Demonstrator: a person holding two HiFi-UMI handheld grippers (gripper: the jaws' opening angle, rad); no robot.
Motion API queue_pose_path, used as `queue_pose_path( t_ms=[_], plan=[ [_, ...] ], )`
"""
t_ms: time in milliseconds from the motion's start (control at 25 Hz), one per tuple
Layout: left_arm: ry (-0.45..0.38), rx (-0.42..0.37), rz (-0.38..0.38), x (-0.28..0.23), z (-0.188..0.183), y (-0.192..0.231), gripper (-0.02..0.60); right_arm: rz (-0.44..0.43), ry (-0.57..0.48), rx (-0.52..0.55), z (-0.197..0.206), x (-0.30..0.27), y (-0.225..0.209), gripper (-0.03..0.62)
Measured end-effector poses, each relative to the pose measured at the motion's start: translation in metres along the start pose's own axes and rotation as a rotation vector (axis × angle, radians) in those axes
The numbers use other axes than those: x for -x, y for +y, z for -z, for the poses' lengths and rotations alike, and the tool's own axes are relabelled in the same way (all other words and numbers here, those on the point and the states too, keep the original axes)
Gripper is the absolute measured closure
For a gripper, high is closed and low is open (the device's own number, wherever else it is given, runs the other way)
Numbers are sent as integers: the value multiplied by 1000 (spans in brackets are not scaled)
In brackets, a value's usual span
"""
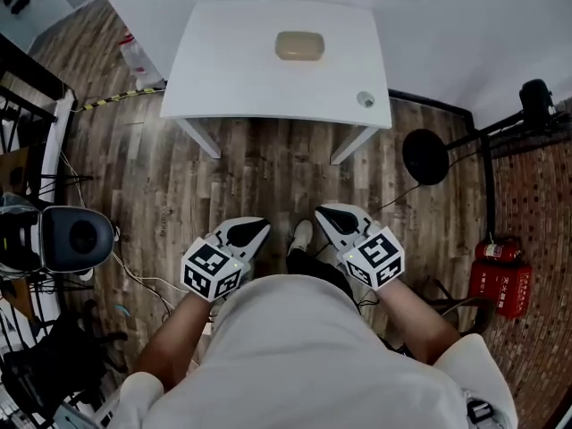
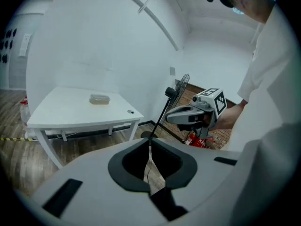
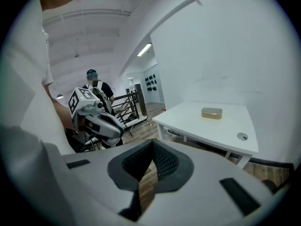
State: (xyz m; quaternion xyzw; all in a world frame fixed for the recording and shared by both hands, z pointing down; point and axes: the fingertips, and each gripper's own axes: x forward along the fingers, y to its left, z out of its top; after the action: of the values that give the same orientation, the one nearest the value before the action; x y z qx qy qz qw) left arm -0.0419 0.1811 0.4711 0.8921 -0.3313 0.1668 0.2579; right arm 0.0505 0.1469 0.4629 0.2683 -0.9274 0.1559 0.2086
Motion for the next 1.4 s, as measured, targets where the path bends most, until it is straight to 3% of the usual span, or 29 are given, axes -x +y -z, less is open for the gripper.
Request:
queue_pose_path(
  t_ms=[80, 160, 360, 560, 720, 1040, 1400],
  plan=[
    [0, -4, -8, -25, -24, 10, 558, -14, -8, -6, -5, 1, -26, 584],
    [-23, 23, -11, -48, -46, 19, 558, -15, -13, -24, -7, 3, -53, 457],
    [-50, 69, -35, -89, -83, 48, 558, 9, -30, -75, -5, 5, -103, 473],
    [-91, 160, 0, -113, -109, 81, 558, 51, -33, -107, -4, -2, -130, 497],
    [-127, 210, 21, -138, -133, 118, 506, 95, -31, -137, -6, -4, -157, 497],
    [-191, 334, 57, -187, -175, 232, 497, 243, -15, -179, -26, -16, -211, 497],
    [-205, 562, 96, -253, -204, 364, 471, 345, 28, -234, -61, -62, -265, 499]
  ],
)
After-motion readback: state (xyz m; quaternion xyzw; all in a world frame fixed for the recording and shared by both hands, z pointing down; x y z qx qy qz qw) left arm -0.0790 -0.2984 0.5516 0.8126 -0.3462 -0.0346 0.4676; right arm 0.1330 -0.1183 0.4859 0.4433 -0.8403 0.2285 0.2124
